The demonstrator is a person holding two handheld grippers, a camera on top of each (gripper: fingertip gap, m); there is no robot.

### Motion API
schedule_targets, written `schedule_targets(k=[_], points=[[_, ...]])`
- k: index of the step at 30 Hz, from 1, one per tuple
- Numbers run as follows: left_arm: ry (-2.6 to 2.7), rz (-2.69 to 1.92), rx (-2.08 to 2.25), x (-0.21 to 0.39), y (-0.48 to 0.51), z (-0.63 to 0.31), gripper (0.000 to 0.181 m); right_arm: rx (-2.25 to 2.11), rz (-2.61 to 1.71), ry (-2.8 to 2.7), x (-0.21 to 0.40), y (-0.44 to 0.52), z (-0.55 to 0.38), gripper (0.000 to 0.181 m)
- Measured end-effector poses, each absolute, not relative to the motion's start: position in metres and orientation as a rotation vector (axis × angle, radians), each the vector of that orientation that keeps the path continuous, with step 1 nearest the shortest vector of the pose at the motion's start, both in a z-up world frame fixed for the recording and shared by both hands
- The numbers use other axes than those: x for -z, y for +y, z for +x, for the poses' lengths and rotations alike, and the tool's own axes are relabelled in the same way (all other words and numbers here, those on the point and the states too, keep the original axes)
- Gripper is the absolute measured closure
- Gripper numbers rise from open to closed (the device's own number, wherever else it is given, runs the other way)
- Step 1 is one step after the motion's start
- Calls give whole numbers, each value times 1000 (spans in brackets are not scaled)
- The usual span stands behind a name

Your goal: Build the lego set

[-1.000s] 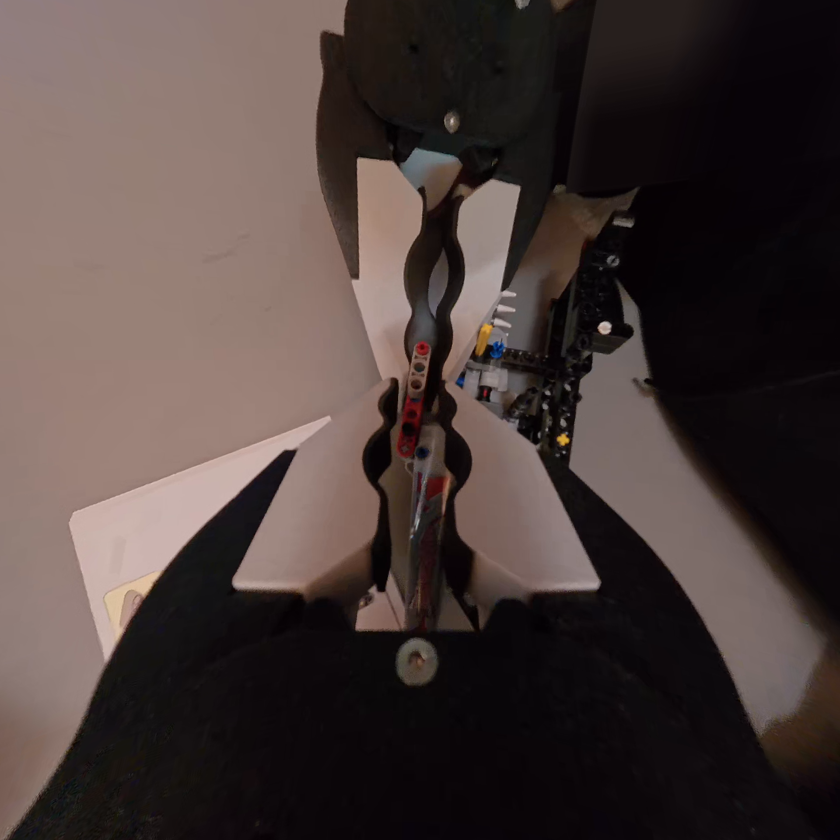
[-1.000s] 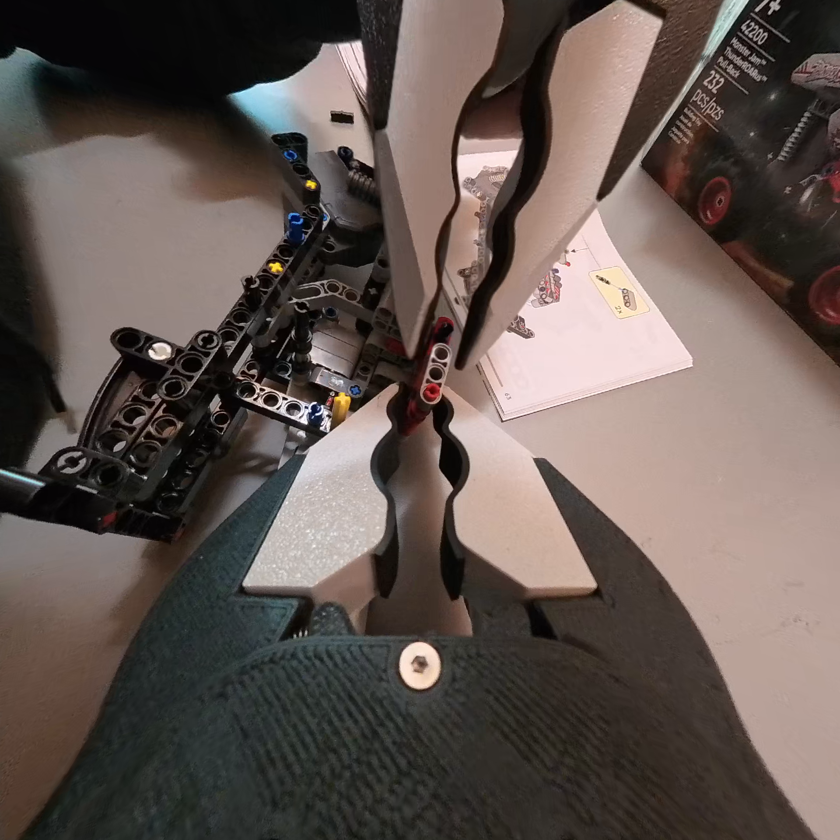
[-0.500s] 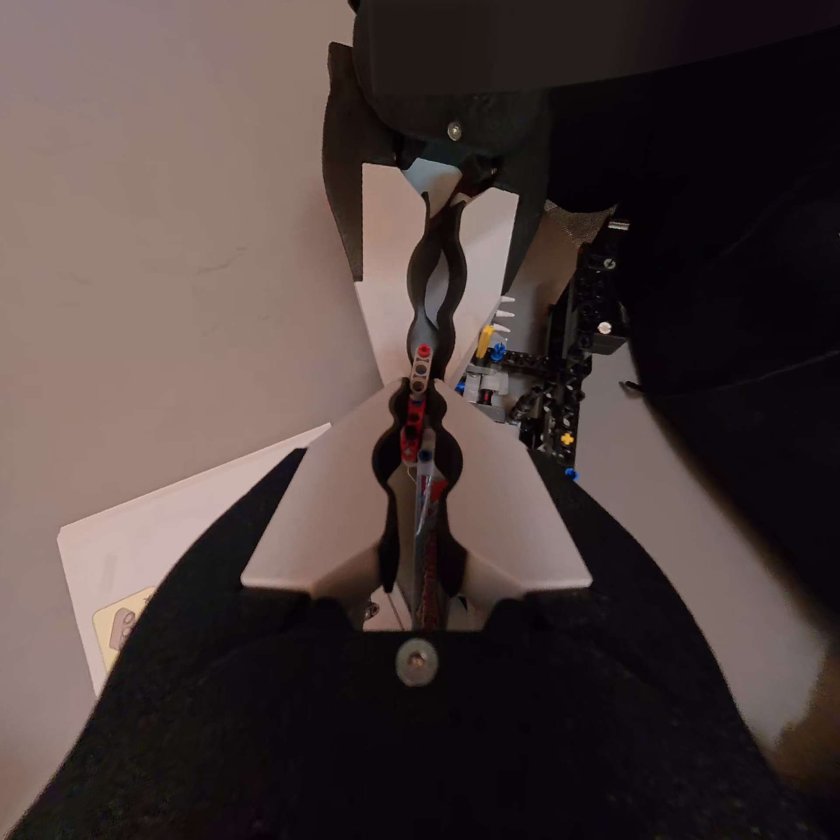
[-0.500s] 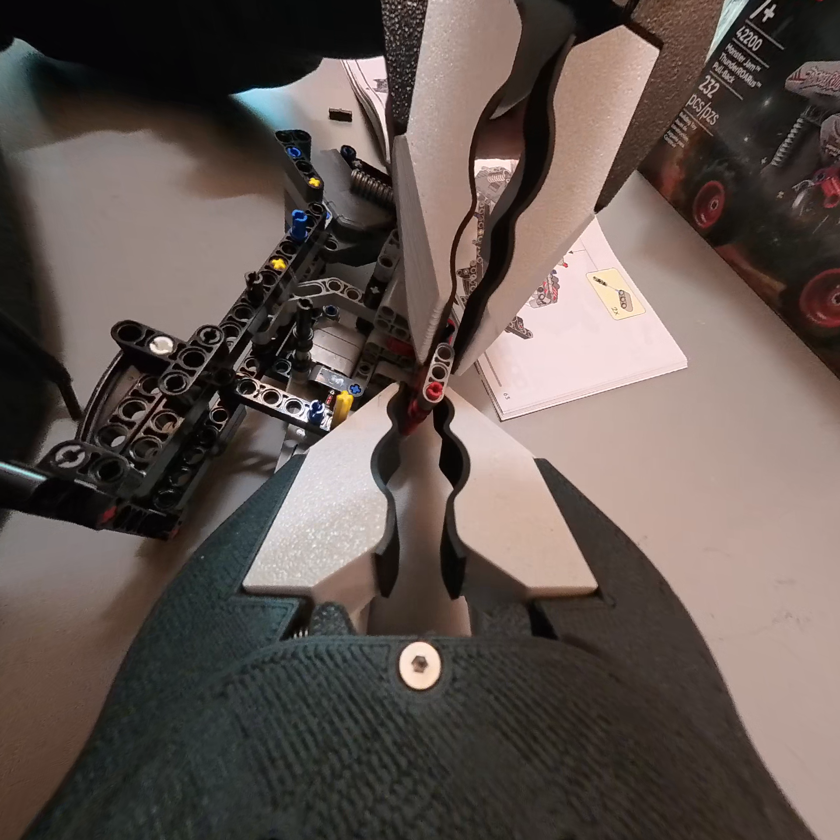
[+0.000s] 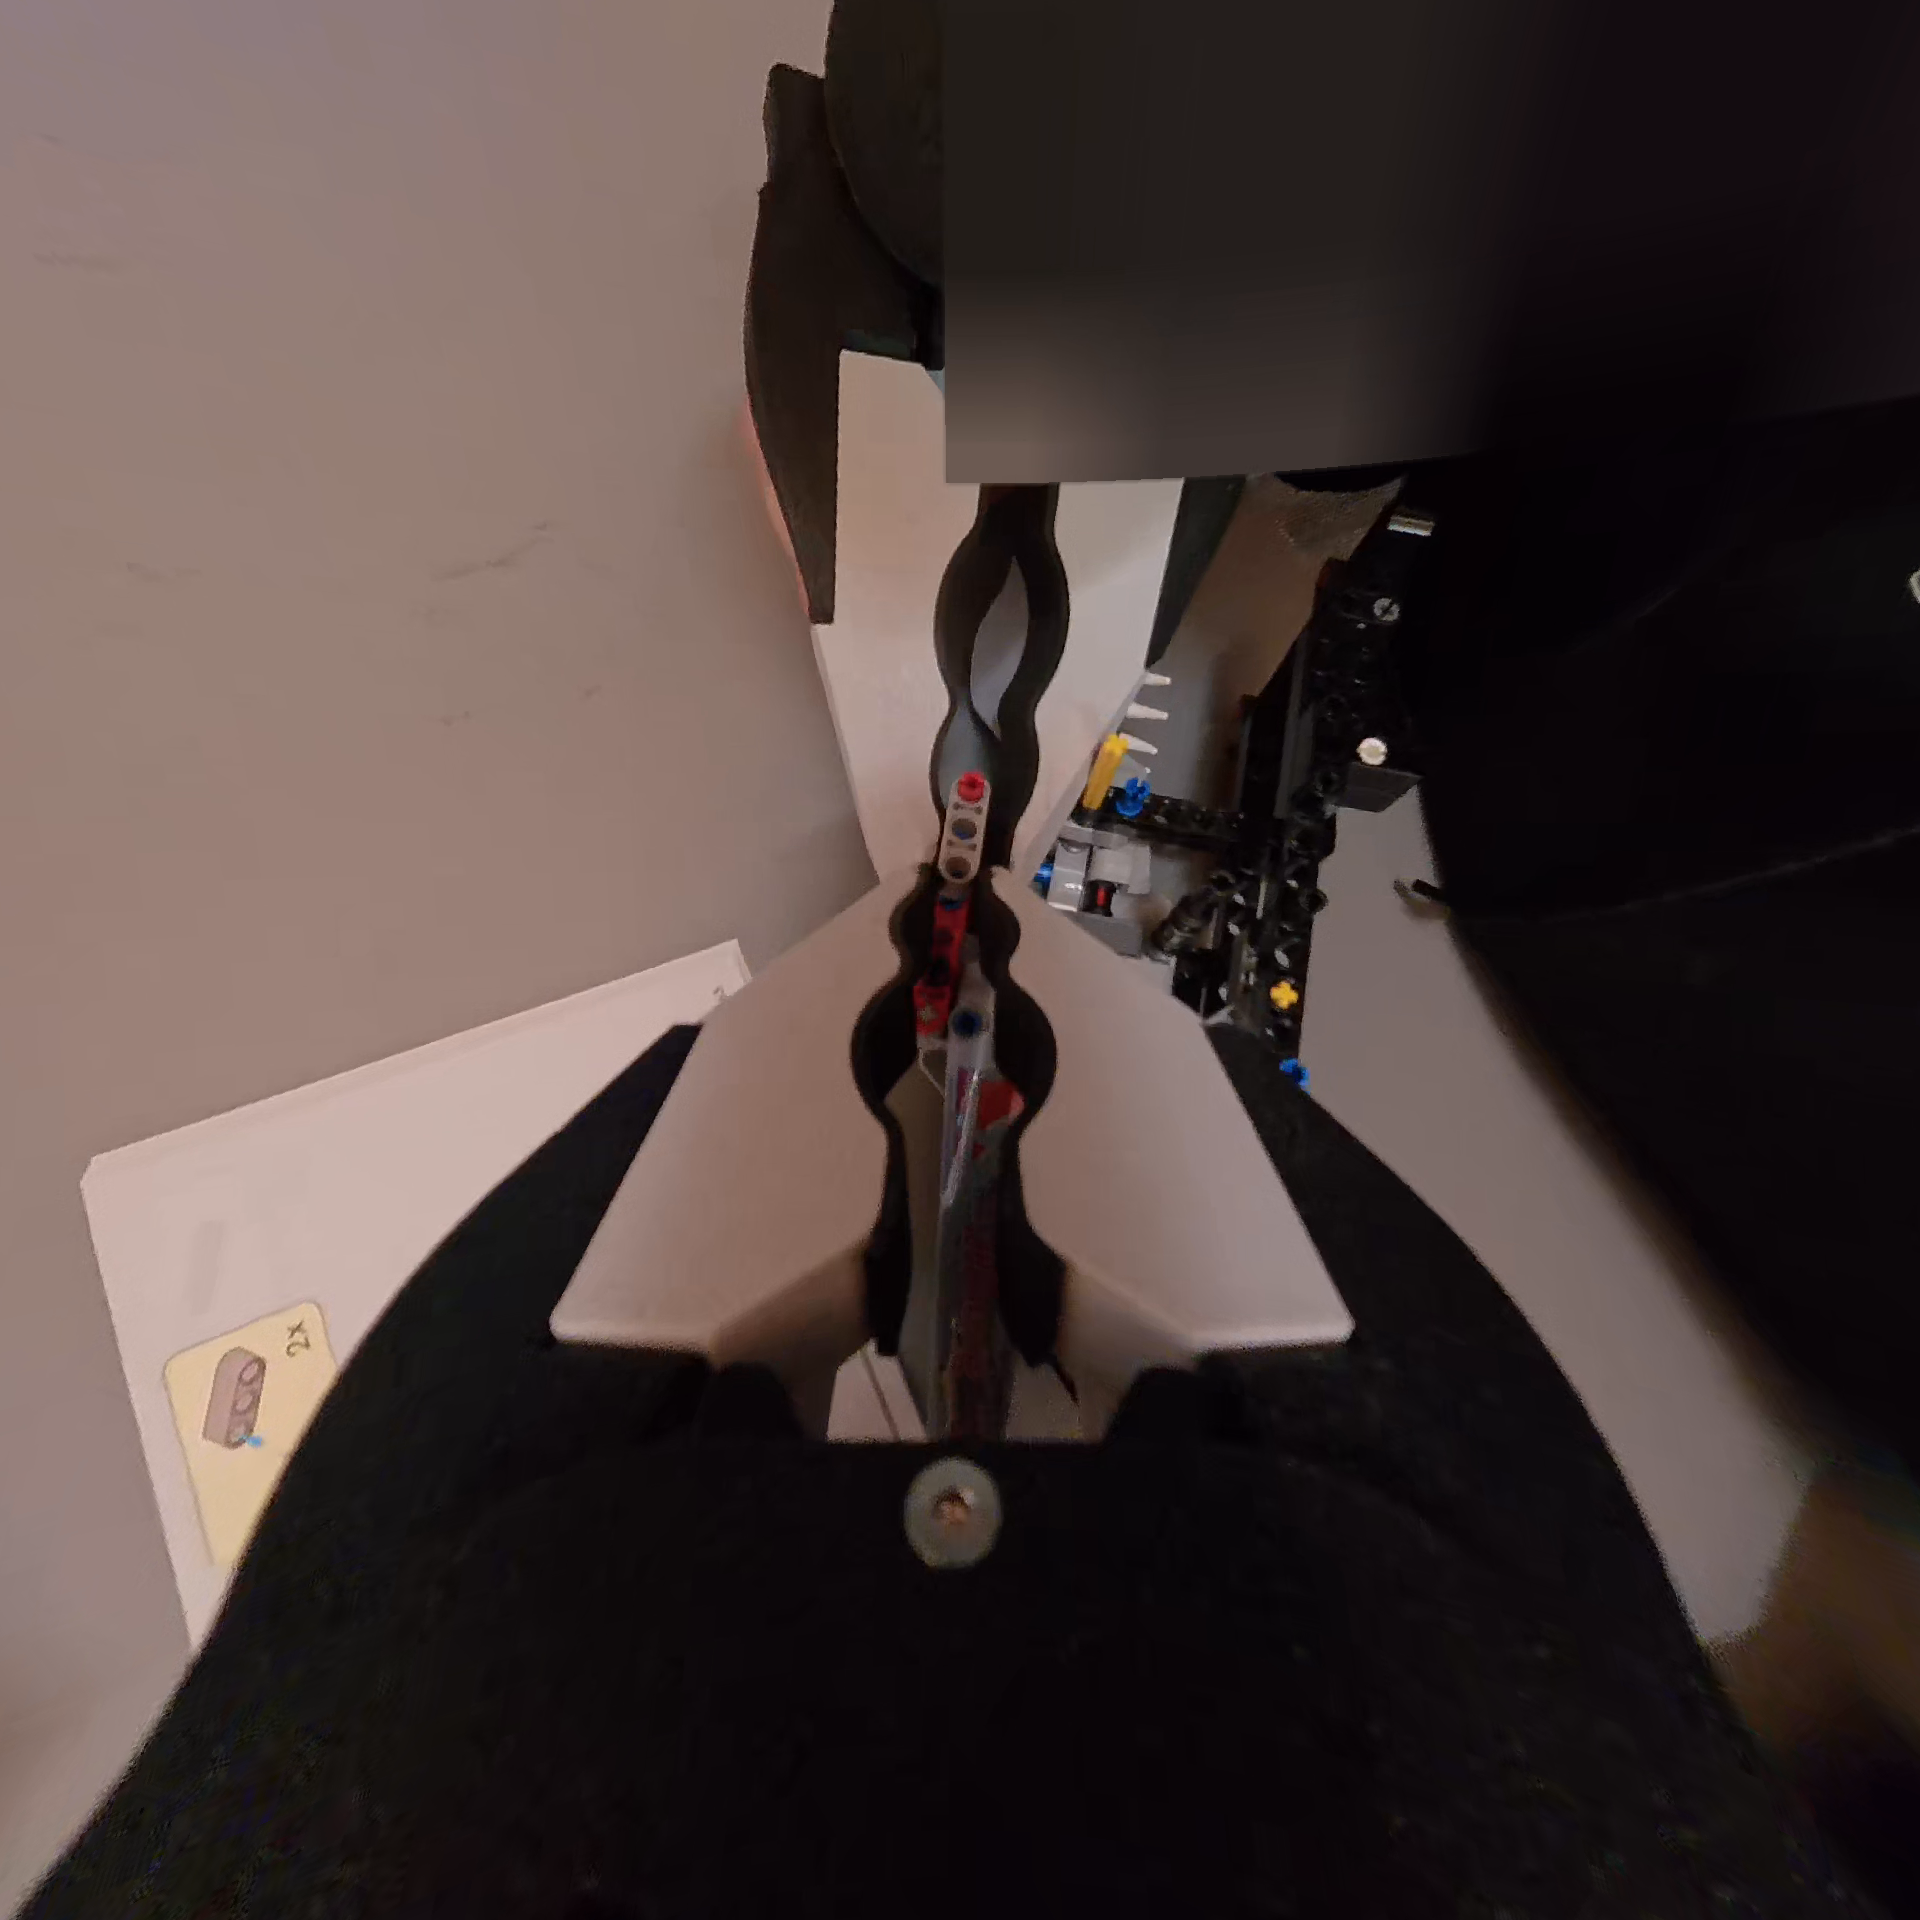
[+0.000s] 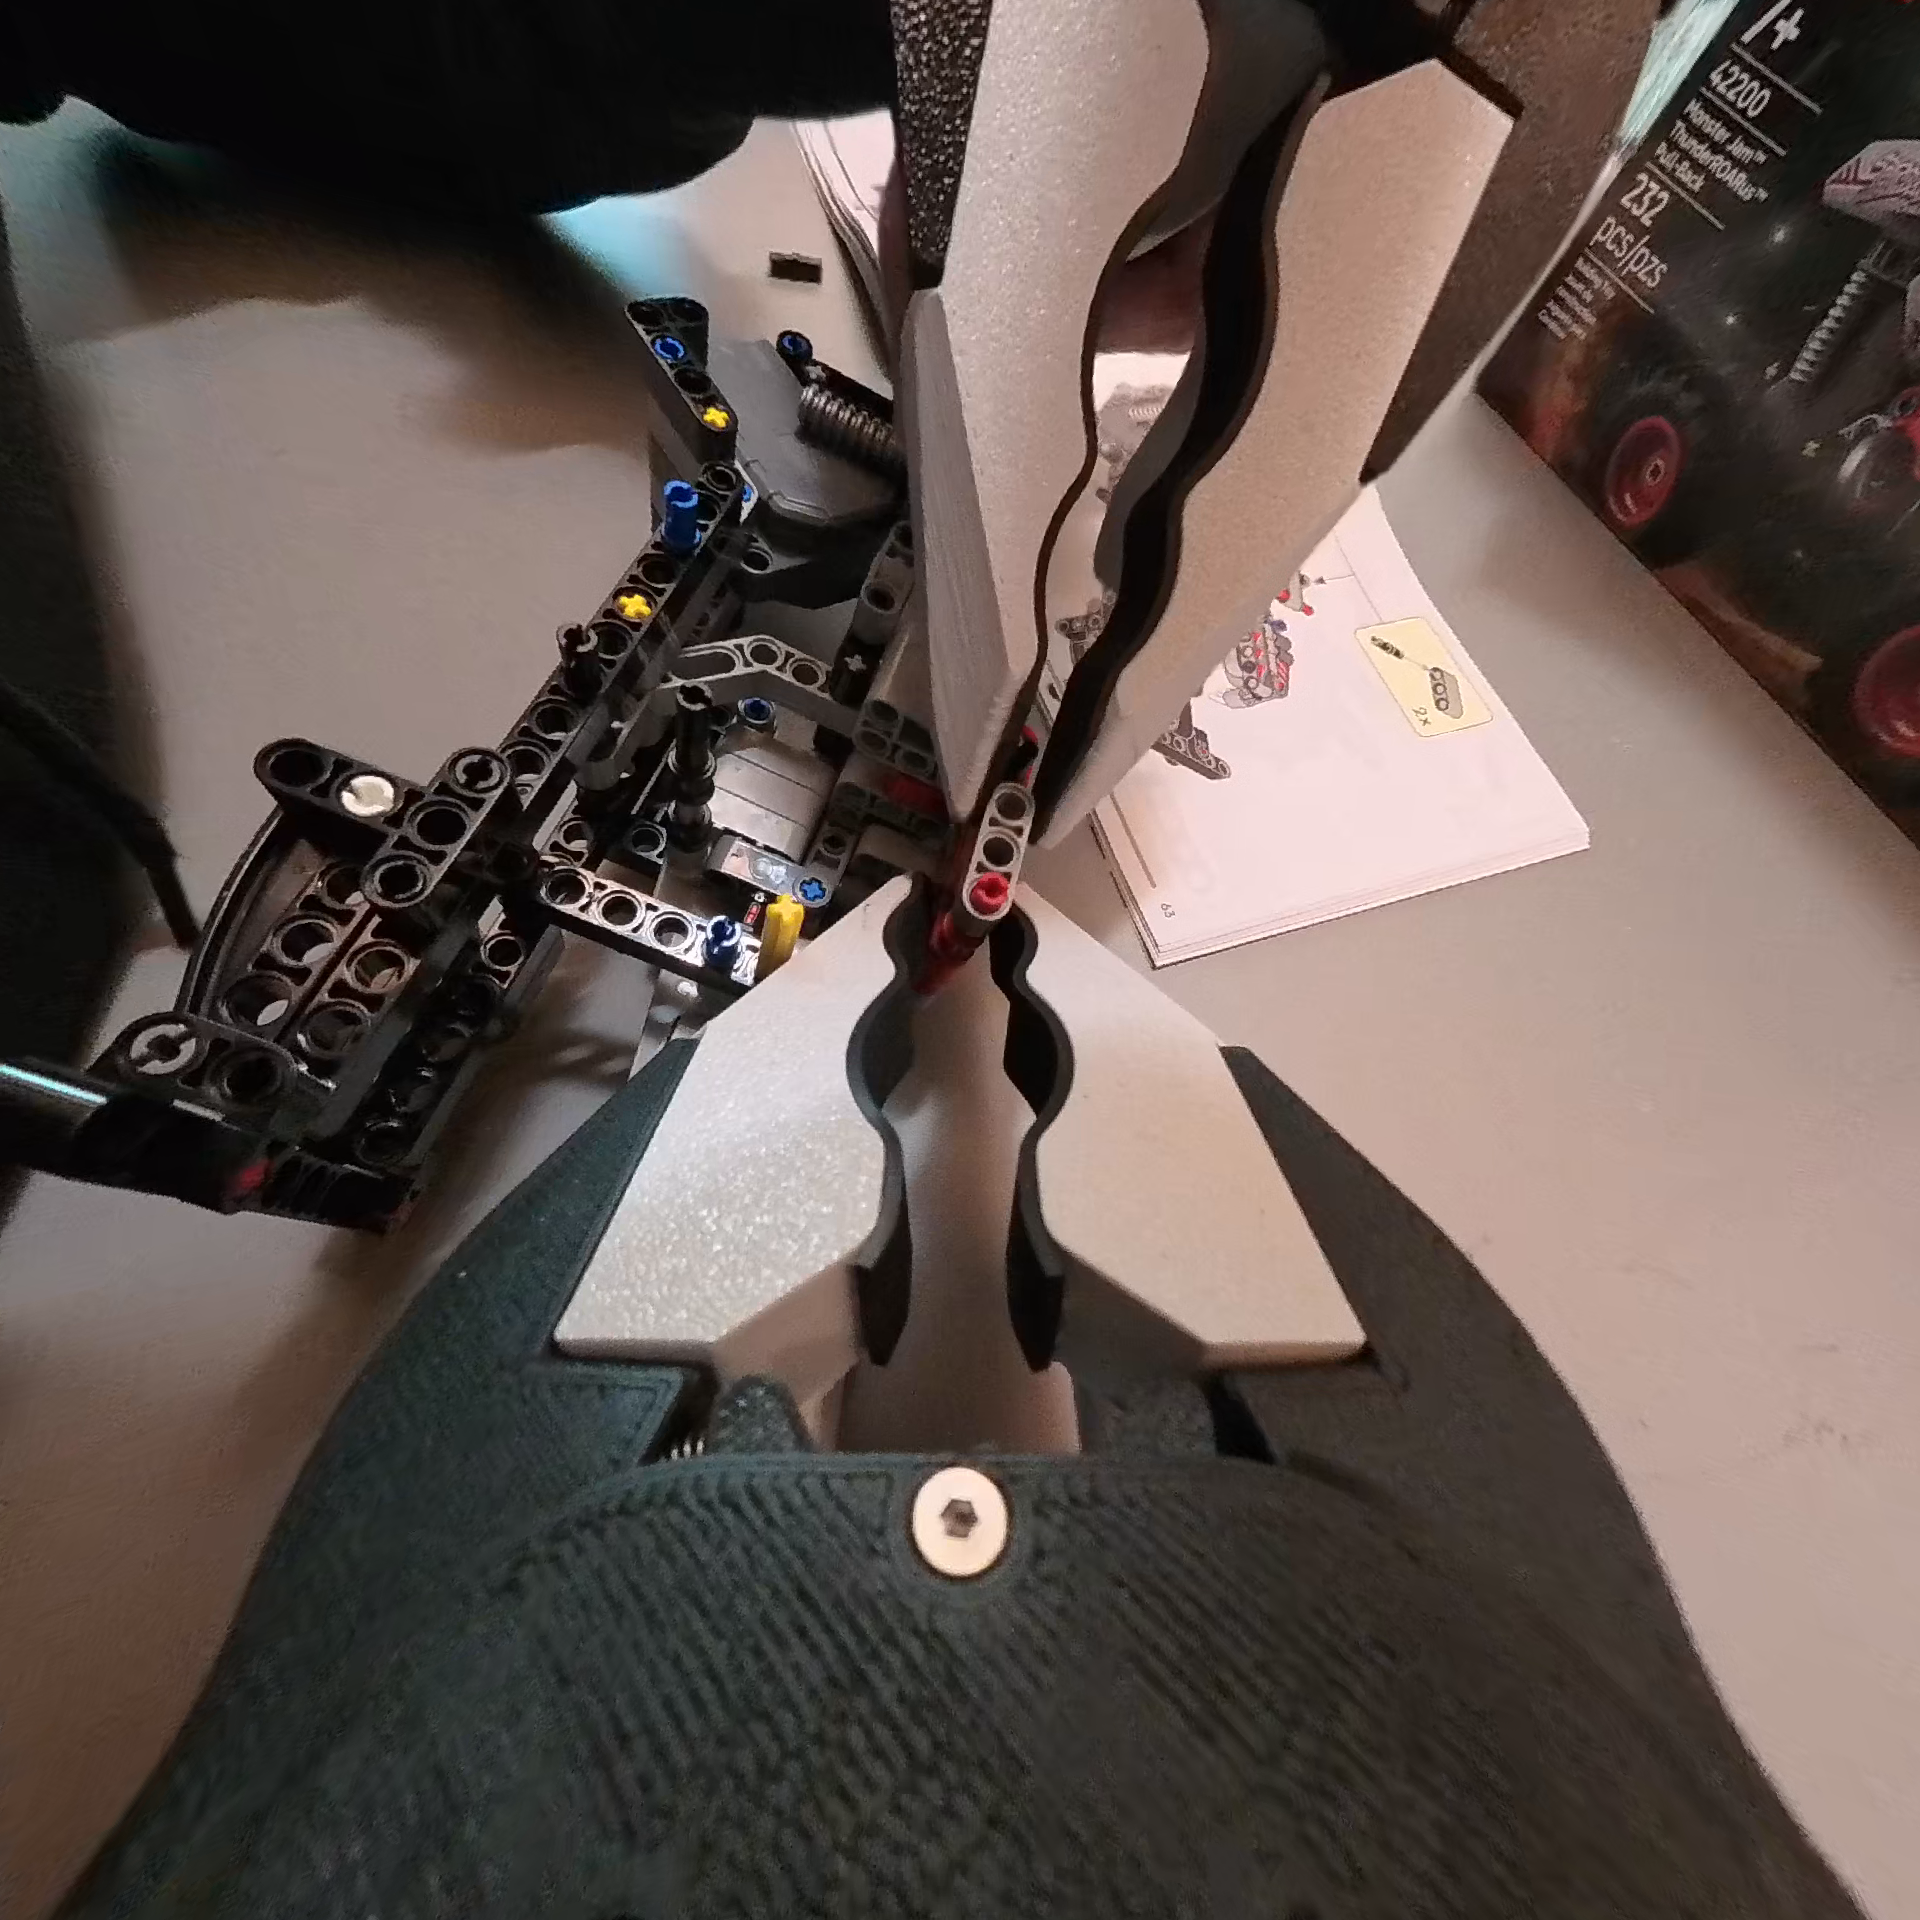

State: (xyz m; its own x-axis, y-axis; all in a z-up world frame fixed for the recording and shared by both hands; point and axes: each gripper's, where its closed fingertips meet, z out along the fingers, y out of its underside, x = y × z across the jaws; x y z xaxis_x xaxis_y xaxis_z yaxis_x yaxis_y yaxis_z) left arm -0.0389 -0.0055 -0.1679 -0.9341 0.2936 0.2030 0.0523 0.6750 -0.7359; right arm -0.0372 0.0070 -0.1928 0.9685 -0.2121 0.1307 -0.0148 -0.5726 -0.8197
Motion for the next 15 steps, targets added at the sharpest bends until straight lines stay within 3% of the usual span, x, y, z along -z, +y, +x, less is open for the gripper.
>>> schedule_targets(k=[15], points=[[-2775, -199, -1092, 173, -4, -22, 175, 113, -2149, 312, 193, 4, -26, 171]])
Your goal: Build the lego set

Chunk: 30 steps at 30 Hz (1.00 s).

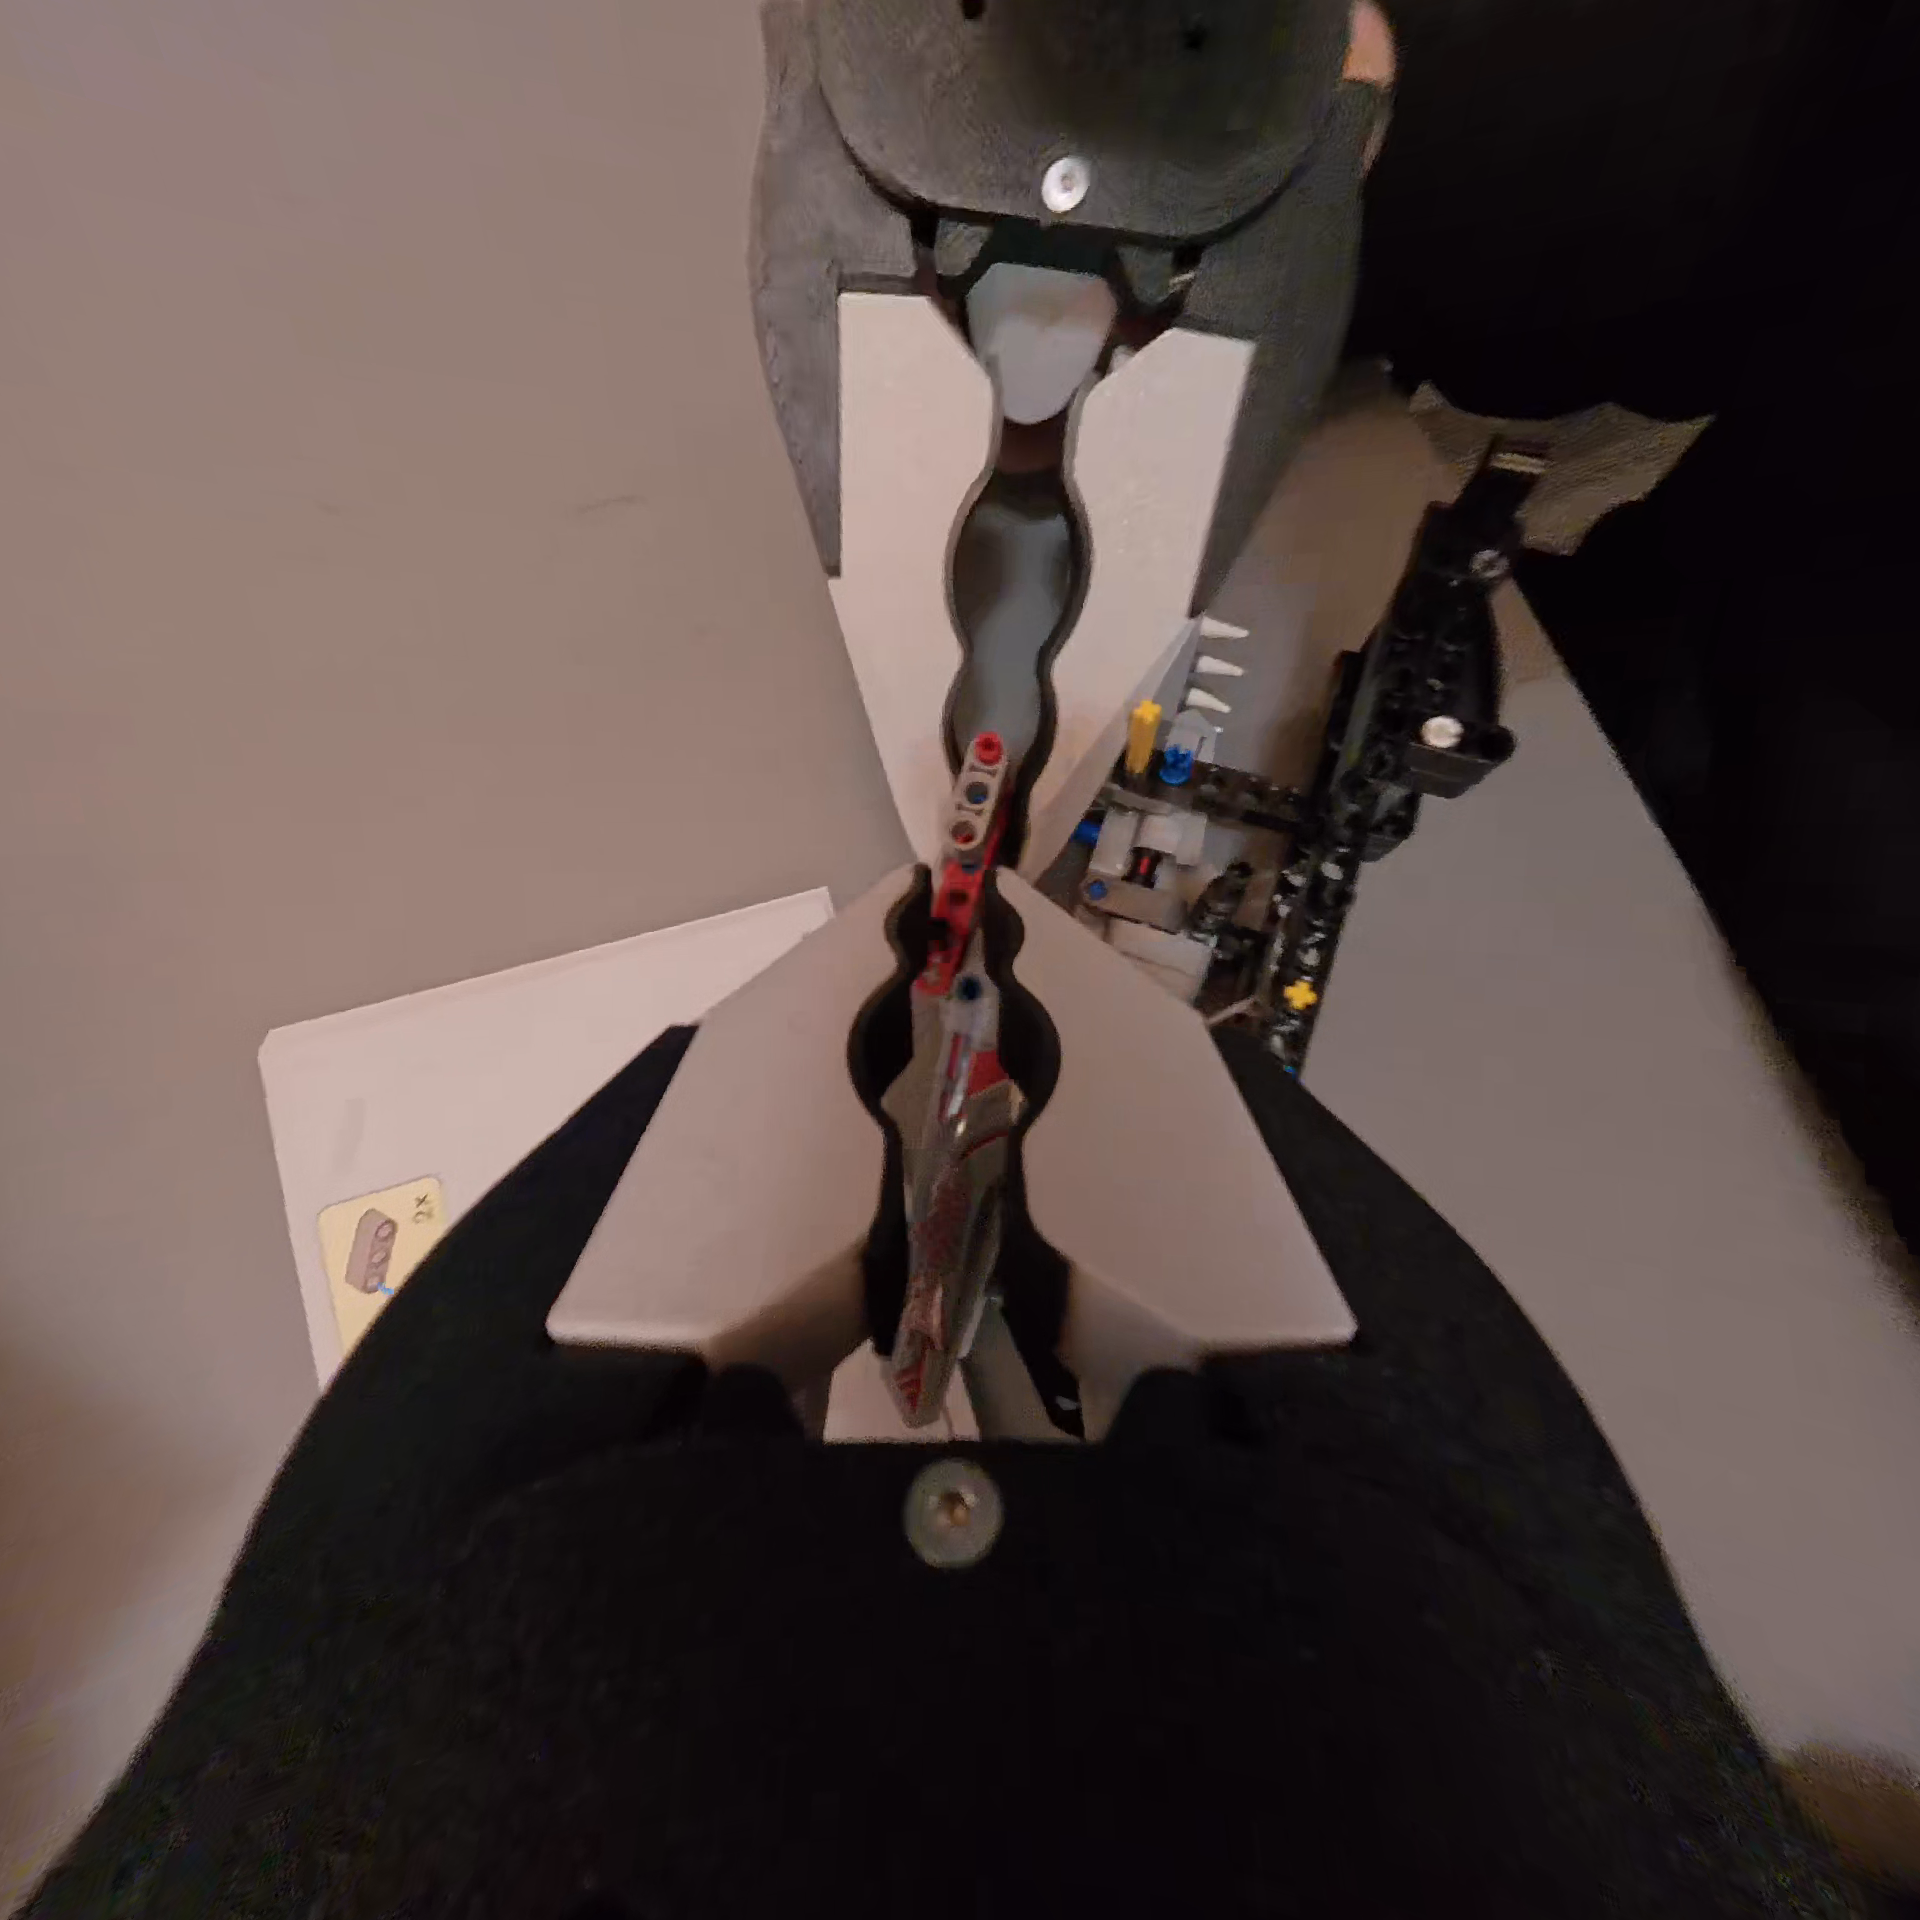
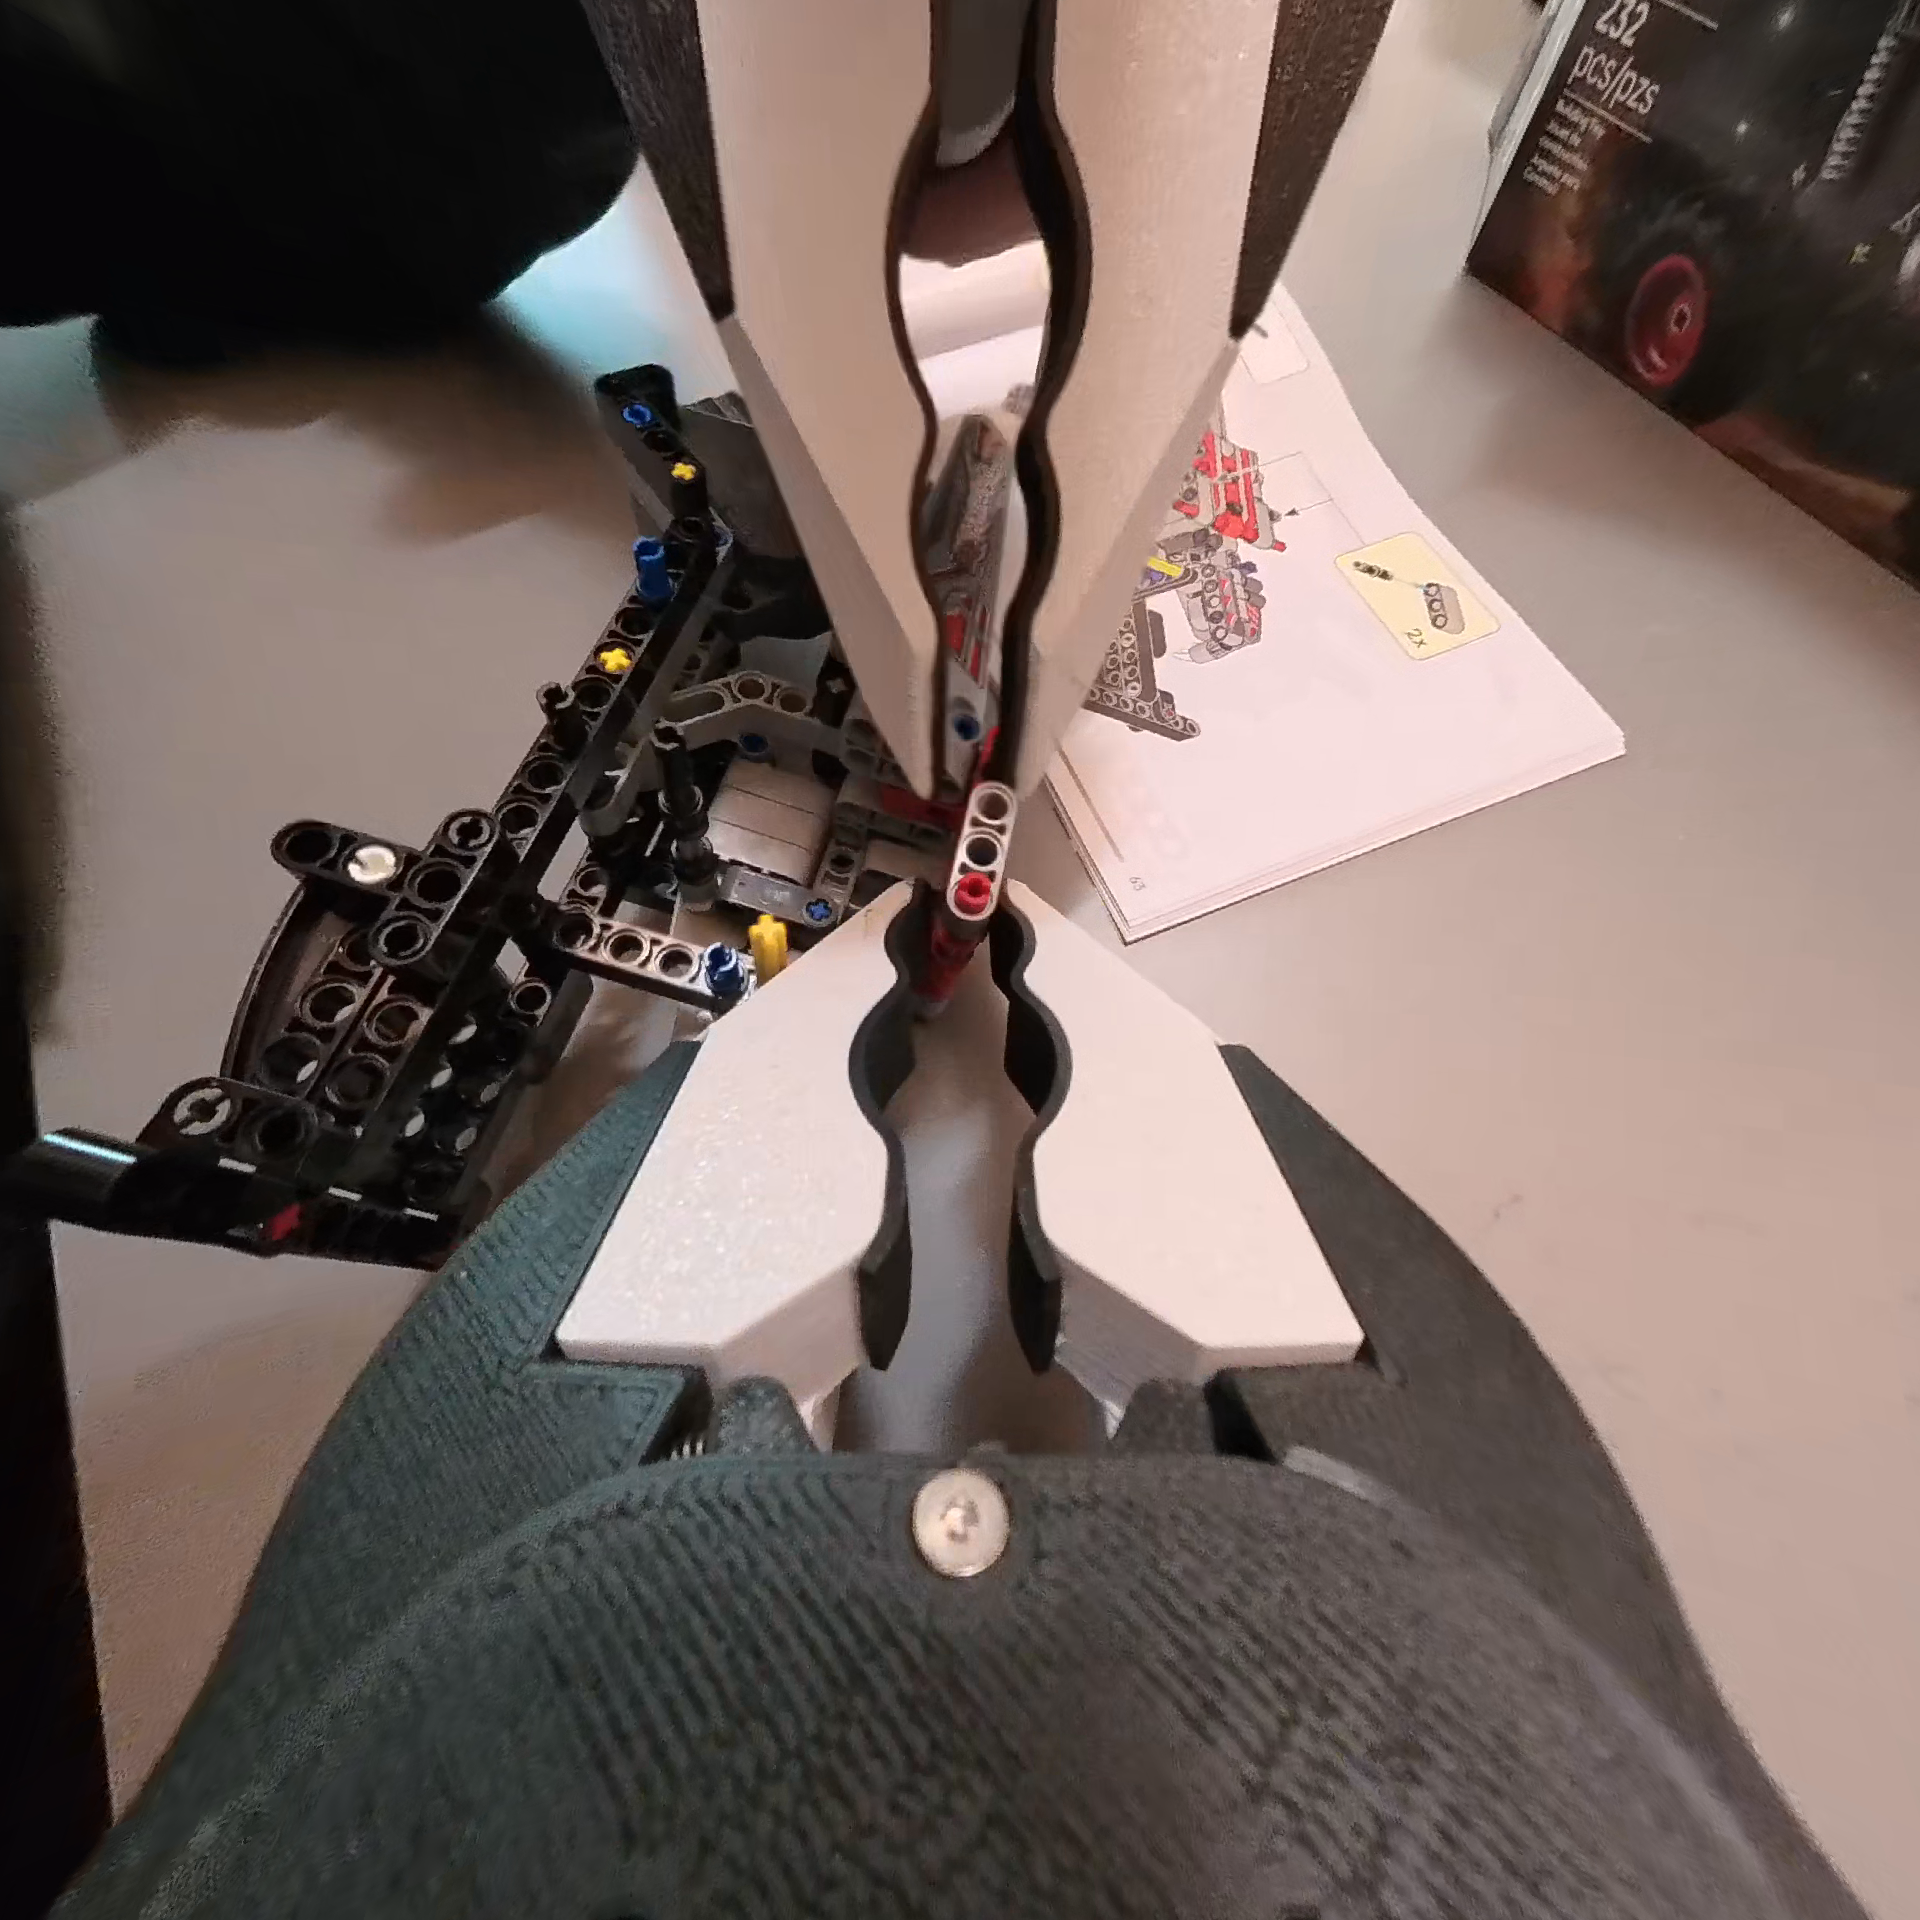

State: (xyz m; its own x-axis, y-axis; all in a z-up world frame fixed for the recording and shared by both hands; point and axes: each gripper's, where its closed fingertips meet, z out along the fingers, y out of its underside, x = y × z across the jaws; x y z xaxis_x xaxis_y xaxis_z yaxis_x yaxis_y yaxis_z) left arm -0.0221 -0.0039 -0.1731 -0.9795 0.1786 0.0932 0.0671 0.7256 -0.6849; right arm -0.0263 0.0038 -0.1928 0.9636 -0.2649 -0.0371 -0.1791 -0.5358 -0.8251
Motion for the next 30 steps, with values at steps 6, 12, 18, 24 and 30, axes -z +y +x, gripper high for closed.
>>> schedule_targets(k=[6, 12, 18, 24, 30], points=[[-2797, -201, -1090, 175, -7, -23, 176, 128, -2151, 307, 193, 4, -26, 172], [-2840, -242, -1100, 176, -6, -22, 178, 193, -2141, 268, 190, 3, -28, 159], [-2846, -593, -1204, 173, -8, -31, 179, 126, -2075, 126, 178, 2, -46, 154], [-2678, -744, -1336, 167, -9, -46, 179, 26, -1991, 40, 165, -5, -60, 164], [-2583, -838, -1449, 164, -10, -51, 181, -93, -2008, 15, 168, -3, -68, 164]])
